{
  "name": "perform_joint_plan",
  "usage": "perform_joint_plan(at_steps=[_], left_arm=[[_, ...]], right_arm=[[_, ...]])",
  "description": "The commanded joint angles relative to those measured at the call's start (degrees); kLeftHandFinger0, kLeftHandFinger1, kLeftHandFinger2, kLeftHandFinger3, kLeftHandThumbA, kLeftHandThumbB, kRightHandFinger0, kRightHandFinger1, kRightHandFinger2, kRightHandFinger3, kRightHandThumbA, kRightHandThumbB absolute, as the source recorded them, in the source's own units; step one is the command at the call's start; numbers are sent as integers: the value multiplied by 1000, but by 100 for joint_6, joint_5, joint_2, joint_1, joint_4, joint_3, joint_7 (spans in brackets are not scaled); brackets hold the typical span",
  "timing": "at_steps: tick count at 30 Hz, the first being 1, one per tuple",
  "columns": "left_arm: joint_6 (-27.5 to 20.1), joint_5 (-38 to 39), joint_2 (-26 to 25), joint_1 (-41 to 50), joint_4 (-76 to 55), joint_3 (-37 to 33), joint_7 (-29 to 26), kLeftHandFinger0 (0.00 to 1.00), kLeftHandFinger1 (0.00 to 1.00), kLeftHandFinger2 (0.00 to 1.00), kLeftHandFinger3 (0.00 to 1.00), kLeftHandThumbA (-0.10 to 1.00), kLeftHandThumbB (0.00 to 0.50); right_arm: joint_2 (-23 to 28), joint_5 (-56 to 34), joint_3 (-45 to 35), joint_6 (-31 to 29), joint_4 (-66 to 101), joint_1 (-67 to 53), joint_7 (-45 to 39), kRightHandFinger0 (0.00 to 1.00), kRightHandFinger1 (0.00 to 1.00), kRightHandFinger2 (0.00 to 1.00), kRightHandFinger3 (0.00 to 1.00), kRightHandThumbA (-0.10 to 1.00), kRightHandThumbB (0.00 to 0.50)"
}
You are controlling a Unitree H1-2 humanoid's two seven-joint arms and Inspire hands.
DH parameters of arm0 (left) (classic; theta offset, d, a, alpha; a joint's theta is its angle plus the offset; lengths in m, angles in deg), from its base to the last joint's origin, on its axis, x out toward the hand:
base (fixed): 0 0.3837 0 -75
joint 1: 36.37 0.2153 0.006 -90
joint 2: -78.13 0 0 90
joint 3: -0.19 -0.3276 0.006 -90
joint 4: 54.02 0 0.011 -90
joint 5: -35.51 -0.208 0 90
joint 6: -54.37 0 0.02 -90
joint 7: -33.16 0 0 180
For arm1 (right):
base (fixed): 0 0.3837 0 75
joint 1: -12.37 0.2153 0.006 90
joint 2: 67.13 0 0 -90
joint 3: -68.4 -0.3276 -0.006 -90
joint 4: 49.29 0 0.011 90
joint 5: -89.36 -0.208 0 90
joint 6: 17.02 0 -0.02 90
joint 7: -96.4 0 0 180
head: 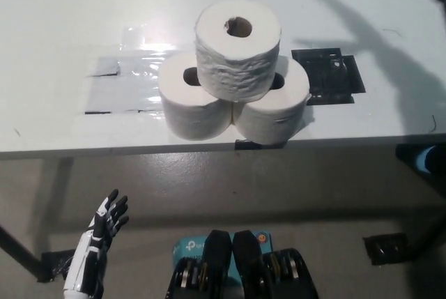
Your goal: A few rolls of toilet paper are kept infront of the robot and the robot uses its right hand to lift one of the rolls and and places it on top of the other rolls to stack it.
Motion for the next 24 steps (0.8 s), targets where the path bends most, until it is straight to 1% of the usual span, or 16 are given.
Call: perform_joint_plan(at_steps=[1,2,4,6,9,10,11,12,13,16,18,19,20,21,22,24], left_arm=[[9,99,-138,-248,-124,67,90,1000,1000,1000,1000,1000,115],[-2,111,-138,-321,-84,89,75,1000,1000,1000,1000,1000,125],[5,161,-144,-401,-45,116,78,1000,1000,1000,1000,1000,124],[33,110,-142,-462,-7,127,41,1000,1000,1000,1000,1000,145],[-46,110,-143,-566,71,141,31,1000,1000,1000,1000,1000,129],[-66,111,-126,-616,129,140,22,1000,1000,1000,1000,1000,134],[-24,179,-110,-650,154,154,33,1000,1000,1000,1000,1000,145],[-11,179,-115,-664,184,149,43,1000,1000,1000,1000,1000,154],[-25,143,-120,-703,224,151,25,1000,1000,1000,1000,1000,159],[32,122,-137,-758,226,192,-21,1000,1000,1000,1000,1000,164],[98,214,-139,-842,225,210,11,1000,1000,1000,1000,1000,164],[43,199,-147,-873,257,204,17,1000,1000,1000,1000,1000,154],[25,178,-141,-907,281,189,18,1000,1000,1000,1000,1000,151],[-23,190,-148,-954,332,199,22,1000,1000,1000,1000,1000,157],[-31,199,-150,-963,341,202,25,1000,1000,1000,1000,1000,158],[-73,189,-204,-1037,410,218,41,1000,1000,1000,1000,1000,160]], right_arm=[[749,-772,-903,23,2540,-280,431,1000,1000,1000,1000,1000,319],[813,-891,-1023,159,3030,-441,362,1000,1000,1000,1000,1000,315],[869,-1067,-1186,425,3749,-721,277,1000,1000,1000,1000,1000,307],[913,-1238,-1338,615,4467,-1099,217,1000,1000,1000,1000,1000,338],[982,-1466,-1526,774,5407,-1647,169,1000,1000,1000,1000,1000,342],[991,-1517,-1599,766,5648,-1782,210,1000,1000,1000,1000,1000,342],[986,-1543,-1695,707,5915,-1959,290,1000,1000,1000,1000,1000,327],[971,-1603,-1806,578,6221,-2198,373,1000,1000,1000,1000,1000,295],[898,-1751,-1904,567,6453,-2330,463,1000,1000,1000,1000,1000,281],[669,-2144,-2148,693,7091,-2691,727,1000,1000,1000,1000,1000,283],[498,-2483,-2348,813,7710,-3151,965,1000,1000,1000,1000,1000,299],[377,-2471,-2390,886,7992,-3368,1100,1000,1000,1000,1000,1000,310],[313,-2532,-2402,847,8139,-3520,1156,1000,1000,1000,1000,1000,292],[86,-2634,-2356,710,8446,-3890,1275,1000,1000,1000,1000,1000,286],[54,-2644,-2350,702,8497,-3945,1296,1000,1000,1000,1000,1000,285],[-297,-2516,-2198,477,8913,-4598,1426,1000,1000,1000,1000,1000,306]])
